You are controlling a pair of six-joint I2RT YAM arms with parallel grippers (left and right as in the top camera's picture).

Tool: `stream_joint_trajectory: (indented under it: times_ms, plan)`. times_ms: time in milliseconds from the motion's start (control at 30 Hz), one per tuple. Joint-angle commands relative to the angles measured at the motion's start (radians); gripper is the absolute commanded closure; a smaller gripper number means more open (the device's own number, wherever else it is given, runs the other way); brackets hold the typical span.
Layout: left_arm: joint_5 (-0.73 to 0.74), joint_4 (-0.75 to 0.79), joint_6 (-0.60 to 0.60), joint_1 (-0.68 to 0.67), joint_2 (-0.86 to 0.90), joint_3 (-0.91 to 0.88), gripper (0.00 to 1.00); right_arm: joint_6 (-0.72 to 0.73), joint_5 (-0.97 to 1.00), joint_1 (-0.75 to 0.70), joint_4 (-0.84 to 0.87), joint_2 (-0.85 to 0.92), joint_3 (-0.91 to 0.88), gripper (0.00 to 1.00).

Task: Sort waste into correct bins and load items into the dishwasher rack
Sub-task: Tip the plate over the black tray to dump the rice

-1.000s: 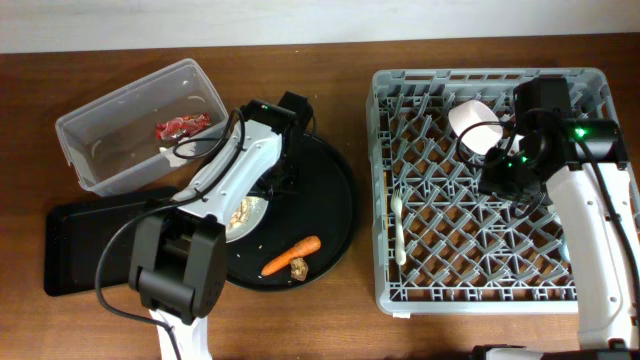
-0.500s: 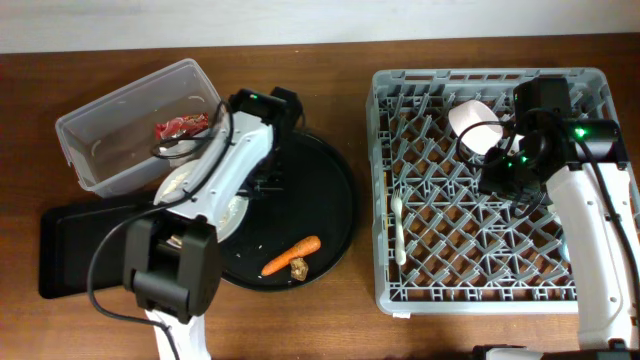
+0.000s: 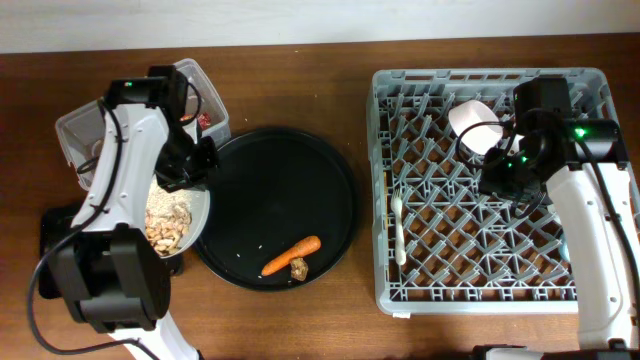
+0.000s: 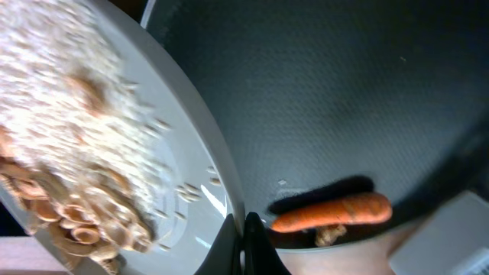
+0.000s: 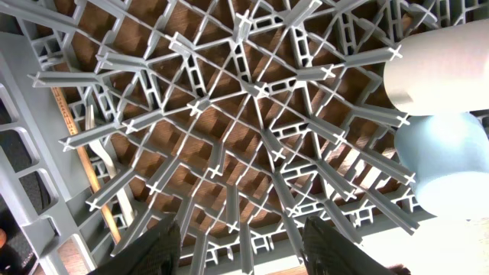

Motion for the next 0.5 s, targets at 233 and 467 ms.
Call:
stream_joint_trajectory:
  times_ms: [233,467]
  plan:
    - [0.348,-0.038,0.309,0.279,-0.045,0.023,1.0,-0.008,0.017,-0.005,-0.001,0.002,0.005,0.46]
    - [0.684,-0.116,0.573,0.495,-0.045,0.023,1.0,-0.007,0.017,-0.005,-0.001,0.002,0.005,0.46]
